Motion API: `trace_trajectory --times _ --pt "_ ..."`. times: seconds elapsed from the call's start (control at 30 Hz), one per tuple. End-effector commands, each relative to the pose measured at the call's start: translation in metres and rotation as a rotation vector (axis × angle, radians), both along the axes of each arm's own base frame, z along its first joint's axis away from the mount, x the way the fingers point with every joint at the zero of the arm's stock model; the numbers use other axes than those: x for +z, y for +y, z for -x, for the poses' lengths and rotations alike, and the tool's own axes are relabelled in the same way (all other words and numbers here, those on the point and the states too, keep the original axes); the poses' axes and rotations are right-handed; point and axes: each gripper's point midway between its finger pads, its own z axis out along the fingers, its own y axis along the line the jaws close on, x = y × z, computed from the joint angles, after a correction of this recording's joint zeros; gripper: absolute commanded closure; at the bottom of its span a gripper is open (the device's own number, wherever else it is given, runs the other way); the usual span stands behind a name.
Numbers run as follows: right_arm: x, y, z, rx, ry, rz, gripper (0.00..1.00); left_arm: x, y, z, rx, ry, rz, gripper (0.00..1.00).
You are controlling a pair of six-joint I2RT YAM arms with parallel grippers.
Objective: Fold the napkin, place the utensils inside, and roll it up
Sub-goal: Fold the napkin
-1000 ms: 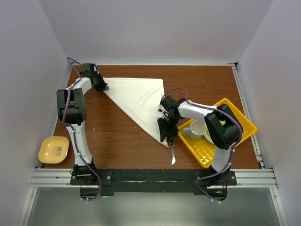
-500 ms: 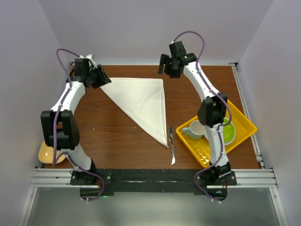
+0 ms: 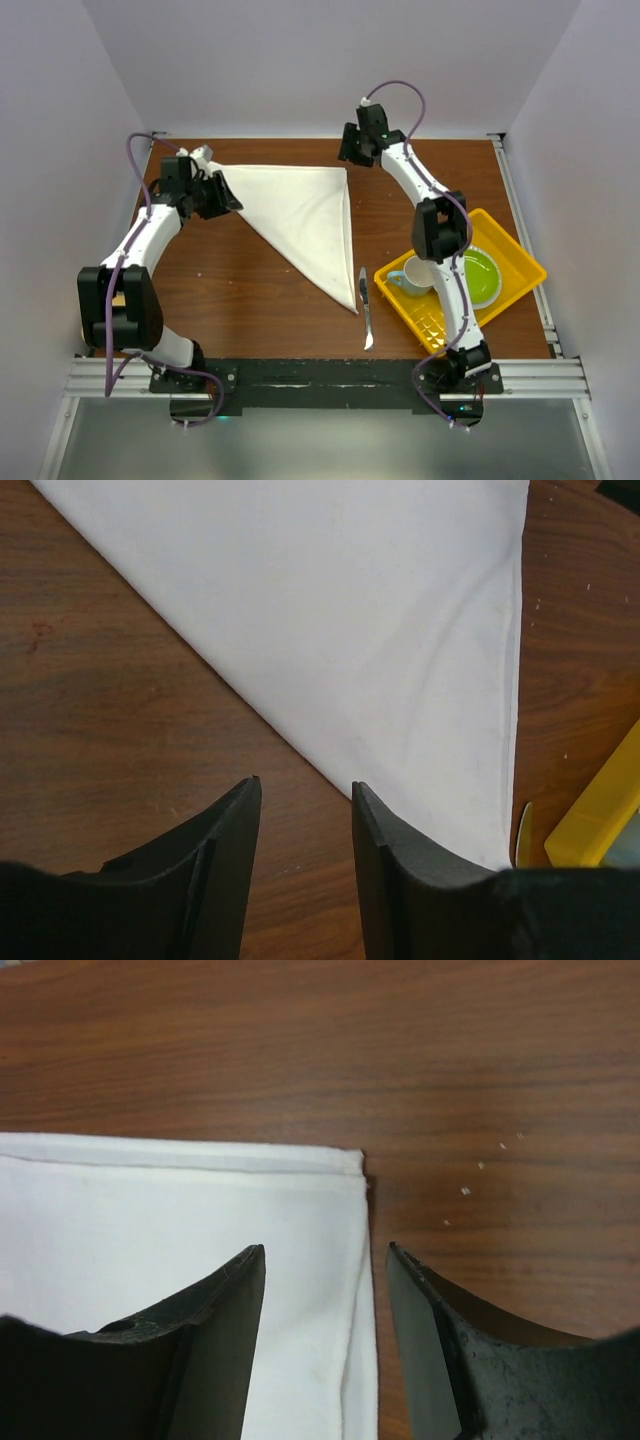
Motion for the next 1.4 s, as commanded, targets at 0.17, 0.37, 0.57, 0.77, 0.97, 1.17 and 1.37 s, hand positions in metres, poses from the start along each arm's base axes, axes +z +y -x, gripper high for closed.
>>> trace_trajectory --times 0.17,0.37,0.57,0.77,0.97,1.17,1.37 --pt "-0.001 0.015 -0.038 0.029 -0.141 -0.048 0.44 0.010 -0.001 0.001 -0.009 -0.058 -0.006 0.55" --pt "-0.021 0.016 -0.036 0.033 -0.101 -0.058 0.47 0.013 0.000 -0.012 0.003 -0.054 -0.009 0.53" --pt "-0.041 0.018 -0.031 0.034 -0.059 -0.071 0.55 0.020 0.004 -0.018 0.003 -0.063 -0.033 0.52" --pt "-0.050 0.012 -0.029 0.037 -0.045 -0.034 0.57 0.019 0.005 -0.022 -0.004 -0.068 -0.043 0.52" --pt "-0.057 0.005 -0.026 0.042 -0.033 0.012 0.53 0.023 0.007 -0.028 -0.007 -0.078 -0.050 0.52" --pt "-0.074 0.006 -0.023 0.047 -0.003 0.014 0.54 0.021 0.009 -0.027 -0.007 -0.073 -0.050 0.52" --pt "-0.066 0.004 -0.027 0.050 -0.023 0.023 0.65 0.019 0.011 -0.025 -0.003 -0.065 -0.051 0.52"
